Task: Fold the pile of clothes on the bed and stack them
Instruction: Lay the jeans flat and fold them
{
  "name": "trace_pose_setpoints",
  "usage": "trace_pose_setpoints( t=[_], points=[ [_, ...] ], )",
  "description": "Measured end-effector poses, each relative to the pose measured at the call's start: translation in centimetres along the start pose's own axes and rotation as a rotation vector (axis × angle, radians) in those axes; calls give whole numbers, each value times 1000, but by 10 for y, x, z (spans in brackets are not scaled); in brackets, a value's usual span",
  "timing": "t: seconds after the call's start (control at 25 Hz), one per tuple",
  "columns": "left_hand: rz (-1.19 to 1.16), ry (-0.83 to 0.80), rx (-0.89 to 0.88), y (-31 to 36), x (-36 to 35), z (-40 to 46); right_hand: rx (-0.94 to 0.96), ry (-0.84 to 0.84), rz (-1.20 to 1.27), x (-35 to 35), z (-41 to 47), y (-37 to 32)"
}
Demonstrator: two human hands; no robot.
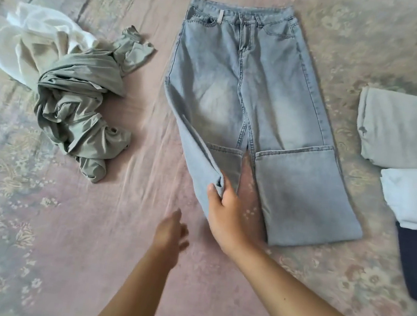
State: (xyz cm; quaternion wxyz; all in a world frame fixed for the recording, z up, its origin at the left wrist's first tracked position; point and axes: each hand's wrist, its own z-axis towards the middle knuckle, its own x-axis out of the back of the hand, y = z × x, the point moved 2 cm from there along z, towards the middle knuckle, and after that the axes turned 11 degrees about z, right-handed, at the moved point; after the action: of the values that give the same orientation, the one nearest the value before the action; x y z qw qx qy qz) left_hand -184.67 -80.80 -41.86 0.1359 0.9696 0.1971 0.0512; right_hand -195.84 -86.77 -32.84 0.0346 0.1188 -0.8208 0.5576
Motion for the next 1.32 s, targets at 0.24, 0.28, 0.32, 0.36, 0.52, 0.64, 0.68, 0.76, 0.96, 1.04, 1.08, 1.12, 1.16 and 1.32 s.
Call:
trace_pose_setpoints(
  t=[0.24,0.28,0.32,0.36,0.52,0.64,0.68,0.76,0.96,1.04,1.08,1.12,1.16,1.32],
  points=[
    [-657,-447,160,-42,-113,-3,-94,288,482,60,7,18],
    [-681,-425,123,-40,-125,-6,-116,322,564,78,10,23],
    [-666,-410,102,-41,-138,-8,-123,343,651,100,14,26],
    [-609,-386,89,-43,-149,-12,-129,371,742,125,18,27],
    [-357,-325,-8,-51,-188,-15,-151,510,958,227,39,58],
    [-35,-195,-158,-59,-205,1,-266,510,863,280,47,110],
    [109,-88,-183,-64,-207,7,-367,482,760,291,48,132],
    [359,132,-235,-74,-207,18,-558,380,491,304,52,170],
    [463,250,-350,-82,-210,22,-475,314,81,331,71,181],
    [452,265,-385,-84,-211,21,-400,337,33,340,65,173],
    [452,272,-404,-85,-211,20,-399,334,17,343,58,172],
    [459,289,-418,-87,-211,19,-422,316,-2,343,49,175],
    [465,315,-426,-89,-210,20,-467,296,-36,342,41,182],
    [528,391,-493,-96,-211,22,-542,319,-125,339,26,208]
  ],
)
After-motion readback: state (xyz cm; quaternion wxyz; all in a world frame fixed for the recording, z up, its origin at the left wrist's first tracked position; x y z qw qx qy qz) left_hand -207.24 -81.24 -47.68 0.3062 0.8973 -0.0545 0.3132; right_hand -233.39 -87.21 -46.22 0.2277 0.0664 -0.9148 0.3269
